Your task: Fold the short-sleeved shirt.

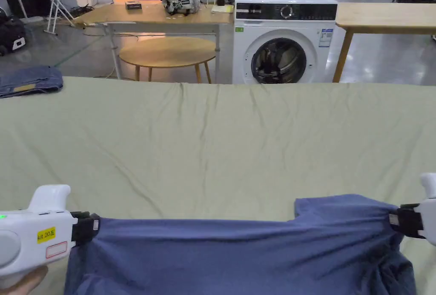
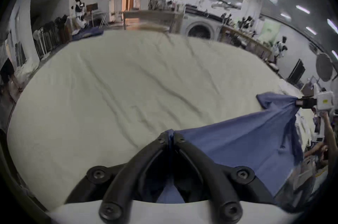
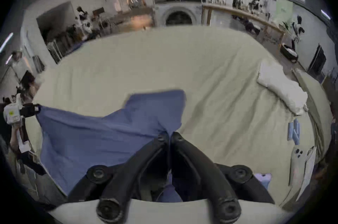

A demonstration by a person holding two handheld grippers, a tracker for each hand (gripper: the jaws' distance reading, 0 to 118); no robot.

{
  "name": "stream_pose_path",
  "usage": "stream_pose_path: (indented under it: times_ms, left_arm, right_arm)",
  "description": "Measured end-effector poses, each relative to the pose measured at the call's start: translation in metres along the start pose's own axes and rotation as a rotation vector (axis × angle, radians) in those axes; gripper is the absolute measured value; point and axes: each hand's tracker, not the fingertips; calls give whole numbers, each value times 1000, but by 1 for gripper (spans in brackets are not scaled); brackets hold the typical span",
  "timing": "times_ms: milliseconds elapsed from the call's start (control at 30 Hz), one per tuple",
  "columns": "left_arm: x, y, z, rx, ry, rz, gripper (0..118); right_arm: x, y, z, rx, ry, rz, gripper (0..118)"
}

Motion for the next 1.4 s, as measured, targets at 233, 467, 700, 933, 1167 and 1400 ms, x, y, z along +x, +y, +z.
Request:
stream_pose_path:
  times_ms: [233,467,700,933,1167,1400]
  left_arm:
    - [-27,-100,74,-6,-82,51,0]
    - [-38,-172,89,-120,-40,139,0]
    - [-36,-191,68,-94,-50,77,32]
    - [-12,-159,143,202,-74,69,59]
    - [51,-115,199,487,-2,-69,60]
    - [69,-97,187,530,-47,3,0]
  right_arm:
    - [-16,-119,102,48,-14,-60,1]
    - [-6,-205,106,-64,-51,-182,1]
    - [-12,-231,92,-5,-105,-167,42]
    - [-9,-231,141,188,-197,-158,75]
    - [-63,-167,181,462,-86,-70,75]
    - [-114,-138,148,464,30,36,0]
